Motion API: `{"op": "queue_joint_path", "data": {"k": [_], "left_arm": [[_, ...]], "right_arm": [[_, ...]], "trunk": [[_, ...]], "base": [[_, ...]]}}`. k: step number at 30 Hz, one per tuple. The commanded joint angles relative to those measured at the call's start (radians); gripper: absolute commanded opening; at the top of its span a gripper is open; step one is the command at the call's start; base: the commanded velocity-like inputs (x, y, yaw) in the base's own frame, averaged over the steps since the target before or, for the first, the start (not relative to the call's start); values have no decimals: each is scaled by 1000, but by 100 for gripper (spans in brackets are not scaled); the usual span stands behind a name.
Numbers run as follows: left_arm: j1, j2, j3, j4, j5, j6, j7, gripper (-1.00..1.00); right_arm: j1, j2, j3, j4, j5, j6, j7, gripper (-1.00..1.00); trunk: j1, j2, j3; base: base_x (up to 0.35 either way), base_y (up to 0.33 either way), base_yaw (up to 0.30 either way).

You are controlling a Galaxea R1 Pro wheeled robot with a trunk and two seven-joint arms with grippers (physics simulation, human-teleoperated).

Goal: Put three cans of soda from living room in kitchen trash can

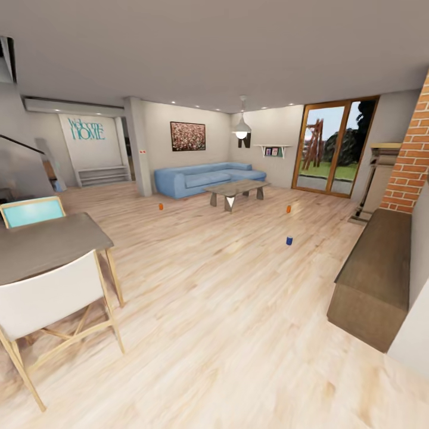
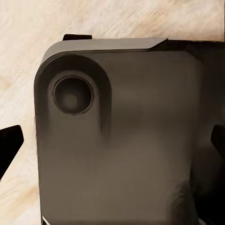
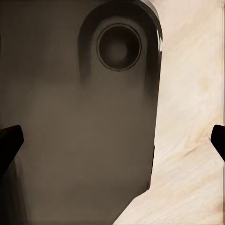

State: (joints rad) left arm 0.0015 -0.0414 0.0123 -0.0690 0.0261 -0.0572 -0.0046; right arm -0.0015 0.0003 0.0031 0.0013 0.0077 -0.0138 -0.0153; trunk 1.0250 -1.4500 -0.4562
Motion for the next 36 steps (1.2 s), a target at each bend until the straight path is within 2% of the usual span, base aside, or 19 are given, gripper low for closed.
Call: {"op": "queue_joint_path", "data": {"k": [1,20,36], "left_arm": [[0,0,0,0,0,0,0,100],[0,0,0,0,0,0,0,100],[0,0,0,0,0,0,0,100]], "right_arm": [[0,0,0,0,0,0,0,100],[0,0,0,0,0,0,0,100],[0,0,0,0,0,0,0,100]], "trunk": [[0,0,0],[0,0,0],[0,0,0]], "base": [[319,-126,0],[319,-117,0],[331,-9,0]]}}
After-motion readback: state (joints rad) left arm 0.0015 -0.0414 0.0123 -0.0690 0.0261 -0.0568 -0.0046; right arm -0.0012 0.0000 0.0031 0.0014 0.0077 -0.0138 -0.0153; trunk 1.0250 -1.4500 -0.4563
